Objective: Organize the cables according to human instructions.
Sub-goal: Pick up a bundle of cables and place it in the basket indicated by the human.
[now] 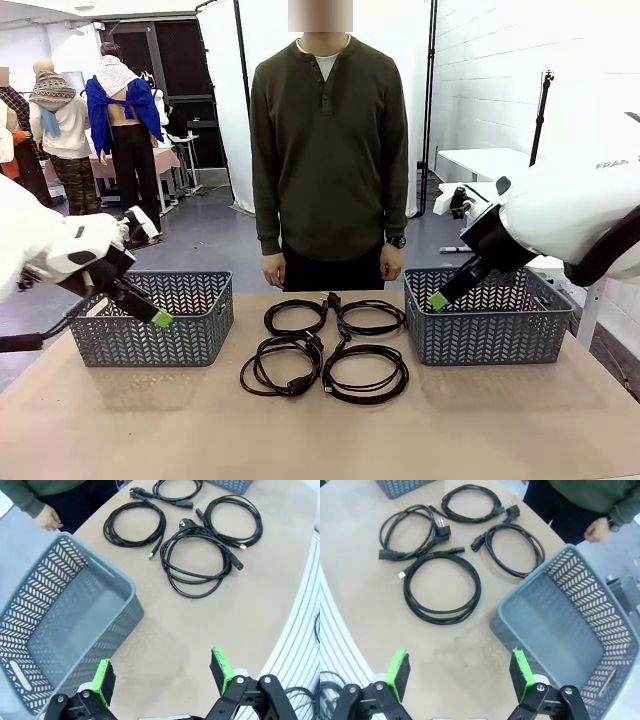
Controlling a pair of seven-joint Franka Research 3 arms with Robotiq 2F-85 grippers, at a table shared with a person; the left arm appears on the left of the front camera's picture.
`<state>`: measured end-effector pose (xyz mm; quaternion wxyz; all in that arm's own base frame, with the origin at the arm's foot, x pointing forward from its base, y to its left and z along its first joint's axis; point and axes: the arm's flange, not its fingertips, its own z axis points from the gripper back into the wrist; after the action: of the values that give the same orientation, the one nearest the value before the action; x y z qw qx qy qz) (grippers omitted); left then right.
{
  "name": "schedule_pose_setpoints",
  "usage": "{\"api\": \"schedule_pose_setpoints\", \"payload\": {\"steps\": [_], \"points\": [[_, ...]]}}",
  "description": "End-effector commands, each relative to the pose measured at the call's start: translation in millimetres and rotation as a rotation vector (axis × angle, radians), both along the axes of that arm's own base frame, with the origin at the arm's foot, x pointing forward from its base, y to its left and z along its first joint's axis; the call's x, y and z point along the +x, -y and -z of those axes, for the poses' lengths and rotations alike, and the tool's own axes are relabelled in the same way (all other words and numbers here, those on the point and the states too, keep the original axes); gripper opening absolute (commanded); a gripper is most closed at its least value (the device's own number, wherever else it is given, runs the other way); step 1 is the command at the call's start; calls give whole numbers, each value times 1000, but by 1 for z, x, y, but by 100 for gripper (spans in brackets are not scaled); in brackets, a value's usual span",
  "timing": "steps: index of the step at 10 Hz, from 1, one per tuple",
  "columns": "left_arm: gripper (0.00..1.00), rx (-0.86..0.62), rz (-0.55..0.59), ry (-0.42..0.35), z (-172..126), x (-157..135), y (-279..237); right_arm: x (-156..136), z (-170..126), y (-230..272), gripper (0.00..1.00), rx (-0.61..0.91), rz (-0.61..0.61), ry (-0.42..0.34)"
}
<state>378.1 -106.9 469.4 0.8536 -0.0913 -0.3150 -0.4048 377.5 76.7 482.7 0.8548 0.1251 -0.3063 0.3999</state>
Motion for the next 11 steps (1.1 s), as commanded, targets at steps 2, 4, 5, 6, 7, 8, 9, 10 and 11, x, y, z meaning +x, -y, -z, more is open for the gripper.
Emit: {"api": "schedule_pose_setpoints", "payload": {"steps": [2, 4, 5, 6, 7, 8, 9, 10, 11], "points": [[100, 0, 21, -3, -21, -8, -26, 9, 2, 9, 100, 62, -97, 2], [100, 15, 20, 14, -33, -13, -31, 9, 2, 10, 100, 69, -124, 4], [100, 40, 19, 24, -38, -16, -31, 10, 3, 9, 100, 70, -123, 6], [100, 57, 20, 30, -40, -18, -29, 9, 4, 8, 100, 68, -117, 11], [100, -2, 2, 12, -32, -13, -29, 8, 5, 6, 100, 69, -113, 29], [100, -2, 2, 12, -32, -13, -29, 3, -2, 6, 100, 59, -89, -9], [100, -2, 2, 12, -32, -13, -29, 3, -2, 6, 100, 59, -89, -9], [100, -2, 2, 12, -32, -13, -29, 3, -2, 6, 100, 59, -89, -9], [100, -2, 2, 12, -32, -13, -29, 3, -2, 6, 100, 59, -89, -9]]}}
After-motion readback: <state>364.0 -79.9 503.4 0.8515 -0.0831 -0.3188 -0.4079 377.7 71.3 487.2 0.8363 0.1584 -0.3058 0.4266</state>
